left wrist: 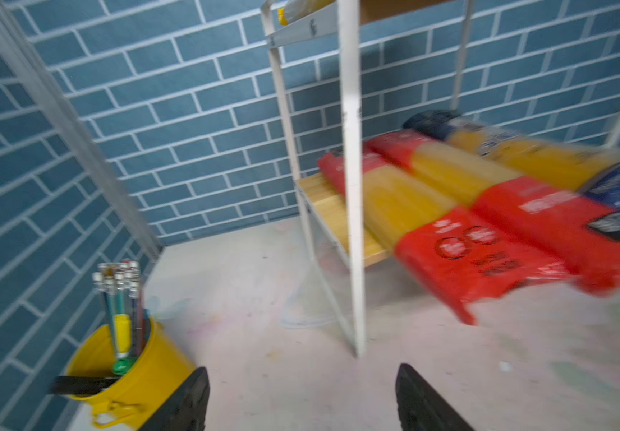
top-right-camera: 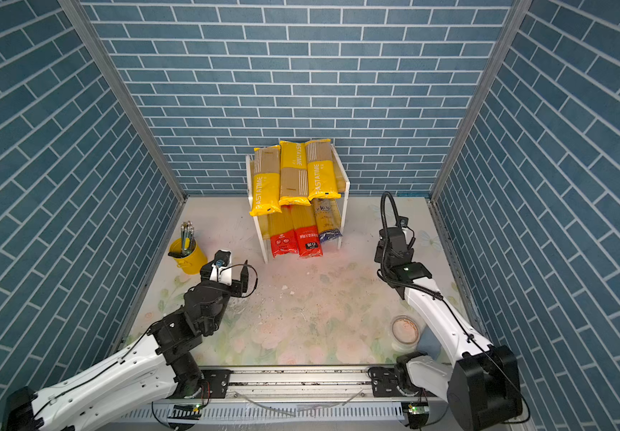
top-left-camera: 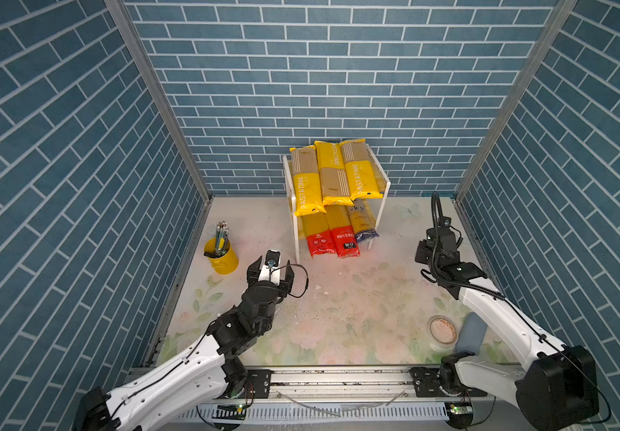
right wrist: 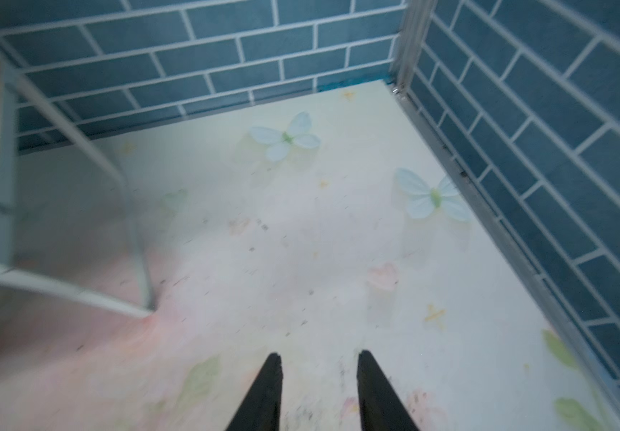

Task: Arrange pasta packages on shelves
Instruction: Reset both arms

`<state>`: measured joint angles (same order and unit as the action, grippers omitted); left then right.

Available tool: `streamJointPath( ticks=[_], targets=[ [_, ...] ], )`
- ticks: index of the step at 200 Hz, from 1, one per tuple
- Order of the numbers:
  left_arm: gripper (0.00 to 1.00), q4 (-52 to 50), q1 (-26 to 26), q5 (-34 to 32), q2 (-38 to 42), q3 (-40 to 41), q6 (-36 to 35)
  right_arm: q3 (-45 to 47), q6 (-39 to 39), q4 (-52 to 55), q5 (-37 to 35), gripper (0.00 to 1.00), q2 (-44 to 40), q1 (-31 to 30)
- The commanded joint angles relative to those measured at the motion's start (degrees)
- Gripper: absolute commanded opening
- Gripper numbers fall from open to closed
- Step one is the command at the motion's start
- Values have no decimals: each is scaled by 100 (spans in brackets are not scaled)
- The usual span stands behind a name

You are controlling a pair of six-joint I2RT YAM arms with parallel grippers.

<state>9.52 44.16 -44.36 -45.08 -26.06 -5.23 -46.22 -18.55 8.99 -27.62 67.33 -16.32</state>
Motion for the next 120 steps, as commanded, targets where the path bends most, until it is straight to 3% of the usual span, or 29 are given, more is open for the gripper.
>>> streamJointPath(
  ticks=[1, 24, 46, 74, 87, 120],
  targets=[
    [80, 1614, -650, -885, -550, 117, -1114, 408, 981, -1566, -902, 36, 10, 427],
    [82, 2494, -1366, -741, -1186, 412, -1068, 1046, 1271, -2843, -851, 38, 115, 975],
    [84, 3276, -2058, -494, -1807, 711, -908, 1273, 1249, -3287, -679, 39, 546, 1056],
    [86, 4130, -2736, 537, -2505, 1085, -208, 1739, 1353, -4187, -569, 40, 951, 1058],
    [87, 4301, -2865, 880, -2956, 1023, -264, 1851, 1484, -4509, -544, 40, 1037, 1068],
    [92, 5737, -2895, 896, -4179, 1054, -613, 1906, 1565, -4467, -121, 40, 1106, 1094]
  ],
)
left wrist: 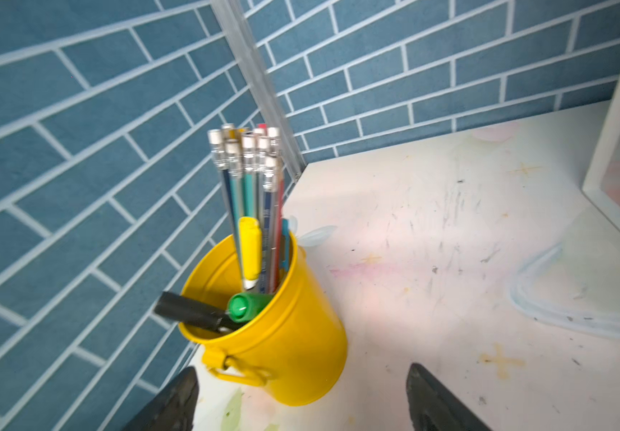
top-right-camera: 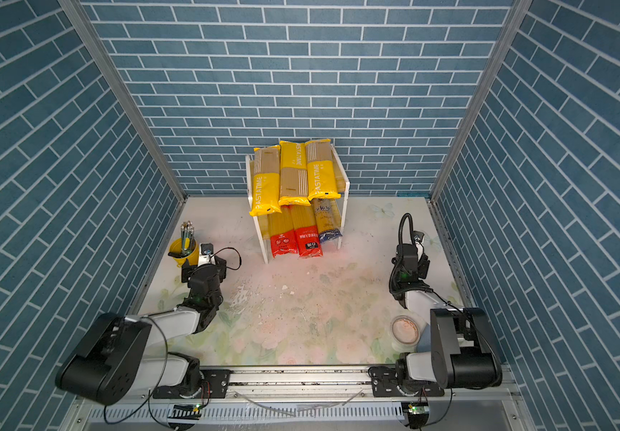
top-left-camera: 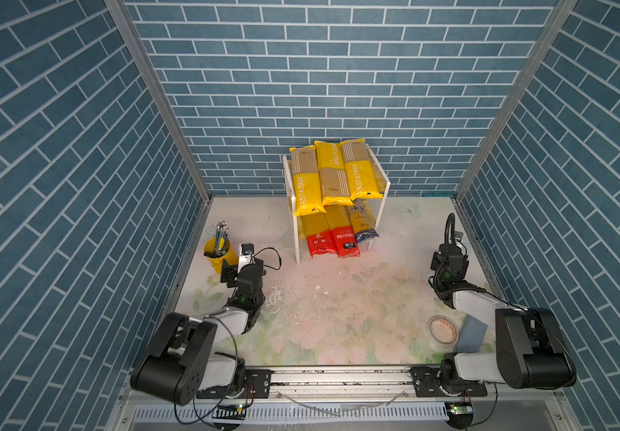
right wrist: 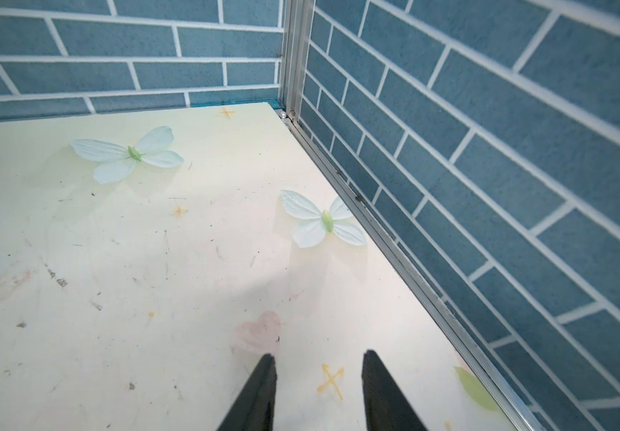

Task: Arrange pasta packages on shelves
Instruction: Reset both arms

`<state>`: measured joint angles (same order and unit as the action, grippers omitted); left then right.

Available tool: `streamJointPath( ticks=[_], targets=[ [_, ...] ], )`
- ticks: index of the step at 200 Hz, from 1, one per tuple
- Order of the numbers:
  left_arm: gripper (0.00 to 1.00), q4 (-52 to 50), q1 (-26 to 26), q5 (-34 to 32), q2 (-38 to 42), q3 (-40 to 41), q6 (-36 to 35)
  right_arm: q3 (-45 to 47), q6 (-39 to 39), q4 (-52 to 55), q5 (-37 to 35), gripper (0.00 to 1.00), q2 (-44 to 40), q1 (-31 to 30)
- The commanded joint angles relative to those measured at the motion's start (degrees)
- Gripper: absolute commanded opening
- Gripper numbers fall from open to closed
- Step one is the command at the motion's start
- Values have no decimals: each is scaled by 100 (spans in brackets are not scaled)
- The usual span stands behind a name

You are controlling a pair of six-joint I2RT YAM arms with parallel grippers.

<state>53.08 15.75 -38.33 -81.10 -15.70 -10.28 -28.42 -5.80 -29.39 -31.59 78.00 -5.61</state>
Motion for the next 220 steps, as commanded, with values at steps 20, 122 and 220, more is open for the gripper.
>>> streamJointPath(
  ticks=[20, 122, 220],
  targets=[
    [94, 1164, -108, 359, -509, -2, 26, 596, 268, -1763, 228, 40, 519, 33],
    [100, 404, -1135, 2004, -771, -376, 776, 751, 157, -2211, 1630, 99, 931, 471],
    [100, 9, -1197, 2198, -676, -493, 807, 729, 106, -2302, 1654, 99, 1023, 552]
  ],
)
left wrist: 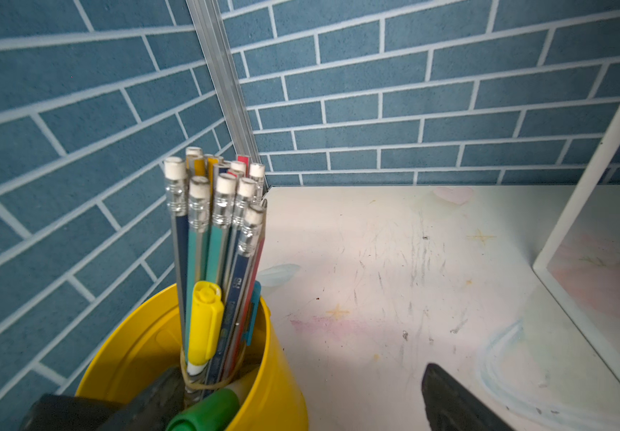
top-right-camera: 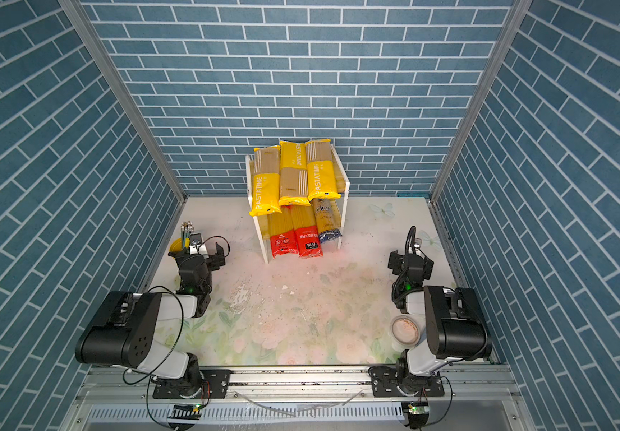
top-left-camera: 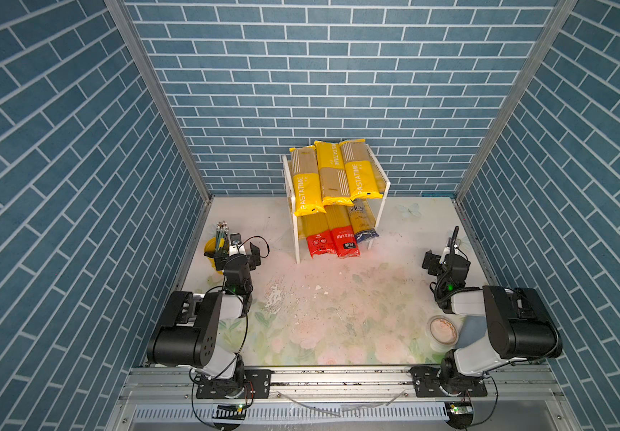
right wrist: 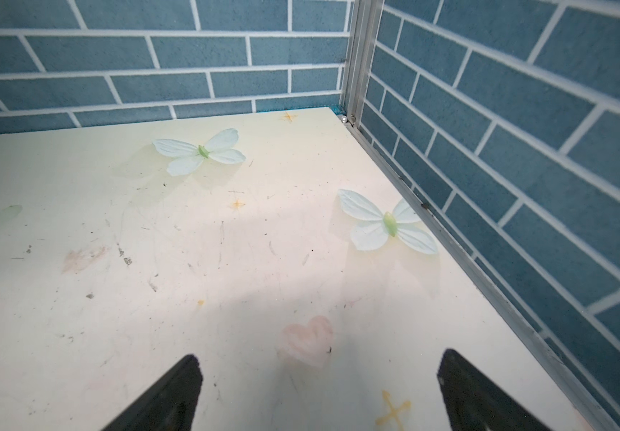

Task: Arrange pasta packages on shelves
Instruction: Reset both arms

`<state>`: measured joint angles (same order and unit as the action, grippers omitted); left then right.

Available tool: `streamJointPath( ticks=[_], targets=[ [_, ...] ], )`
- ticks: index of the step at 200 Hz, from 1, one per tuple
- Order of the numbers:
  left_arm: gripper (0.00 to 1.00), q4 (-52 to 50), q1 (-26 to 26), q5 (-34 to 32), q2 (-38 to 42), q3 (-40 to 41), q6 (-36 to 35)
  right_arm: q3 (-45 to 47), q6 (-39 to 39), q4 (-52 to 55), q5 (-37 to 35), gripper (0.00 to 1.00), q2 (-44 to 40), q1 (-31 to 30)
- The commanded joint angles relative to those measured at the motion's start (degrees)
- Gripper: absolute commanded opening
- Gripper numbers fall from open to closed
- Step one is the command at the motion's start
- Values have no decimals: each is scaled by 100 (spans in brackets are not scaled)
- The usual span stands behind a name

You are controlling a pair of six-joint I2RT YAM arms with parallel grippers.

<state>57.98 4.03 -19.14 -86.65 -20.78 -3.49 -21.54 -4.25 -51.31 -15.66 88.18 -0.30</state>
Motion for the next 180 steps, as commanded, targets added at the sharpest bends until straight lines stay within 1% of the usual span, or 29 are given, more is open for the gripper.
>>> streamJointPath(
  ticks=[1, 180],
  targets=[
    [100, -493, -25, 279, -118, 13, 133, 43, -45, -122, 62, 99, 9, 21],
    [100, -480, -25, 279, -118, 12, 120, 48, -34, -147, 63, 99, 15, 21]
  ],
)
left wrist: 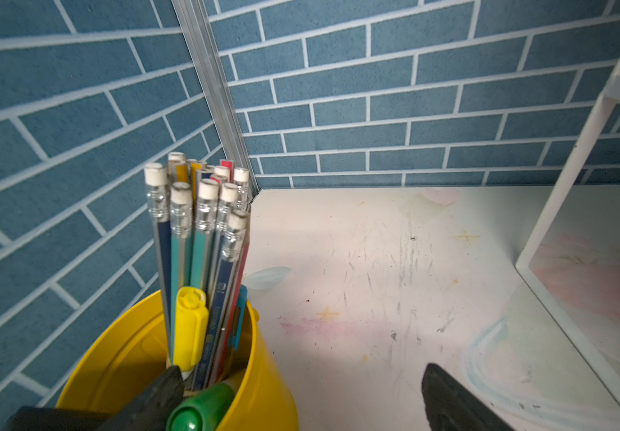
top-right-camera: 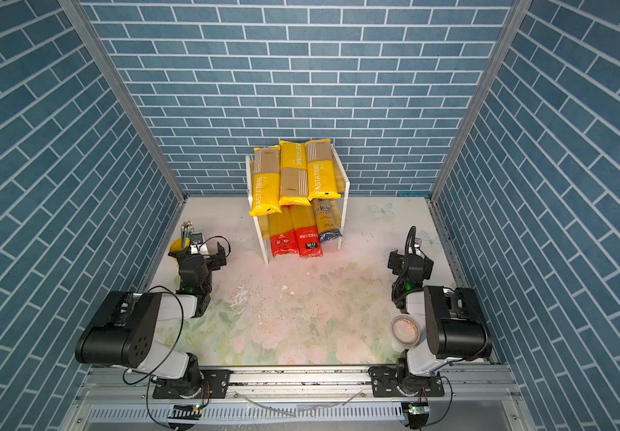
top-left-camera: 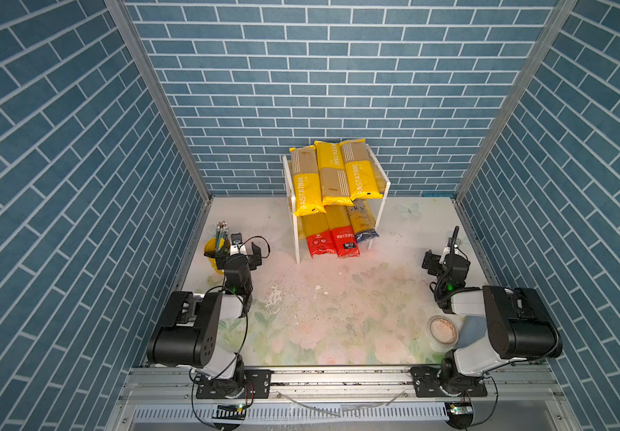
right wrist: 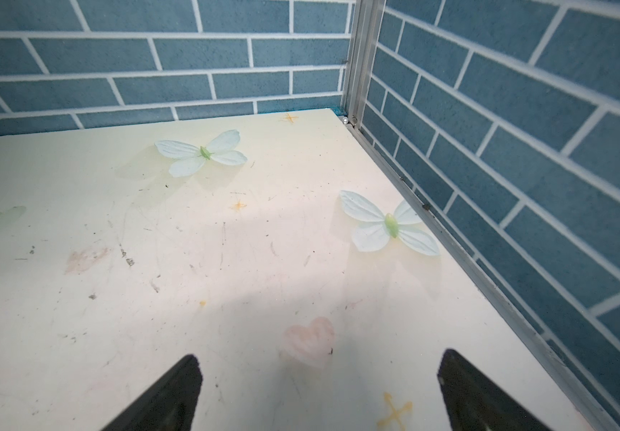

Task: Arrange pasta packages on shelves
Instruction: Reset both arms

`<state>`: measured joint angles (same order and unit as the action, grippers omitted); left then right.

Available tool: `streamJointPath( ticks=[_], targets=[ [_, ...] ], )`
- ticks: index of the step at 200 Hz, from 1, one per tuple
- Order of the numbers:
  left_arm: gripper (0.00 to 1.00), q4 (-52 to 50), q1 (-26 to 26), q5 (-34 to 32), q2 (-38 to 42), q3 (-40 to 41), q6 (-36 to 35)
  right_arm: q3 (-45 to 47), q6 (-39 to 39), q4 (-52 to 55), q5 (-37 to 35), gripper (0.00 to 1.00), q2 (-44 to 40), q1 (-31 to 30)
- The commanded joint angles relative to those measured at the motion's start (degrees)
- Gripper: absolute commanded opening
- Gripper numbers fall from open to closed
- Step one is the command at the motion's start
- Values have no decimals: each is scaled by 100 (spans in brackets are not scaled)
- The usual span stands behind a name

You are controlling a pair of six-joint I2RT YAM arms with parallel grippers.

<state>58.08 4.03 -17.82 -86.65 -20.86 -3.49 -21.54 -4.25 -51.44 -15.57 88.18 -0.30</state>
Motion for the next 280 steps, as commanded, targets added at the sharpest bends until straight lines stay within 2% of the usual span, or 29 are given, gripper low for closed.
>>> streamJointPath(
  ticks=[1, 249, 280],
  targets=[
    [100, -491, -25, 148, -117, 21, 120, 46, -33, -136, 54, 99, 15, 21],
    [100, -440, 10, 172, -124, 57, 85, 48, -32, -132, 56, 99, 20, 20],
    [100, -367, 138, -105, -167, 40, -3, 48, -32, -139, 55, 99, 17, 21]
  ],
)
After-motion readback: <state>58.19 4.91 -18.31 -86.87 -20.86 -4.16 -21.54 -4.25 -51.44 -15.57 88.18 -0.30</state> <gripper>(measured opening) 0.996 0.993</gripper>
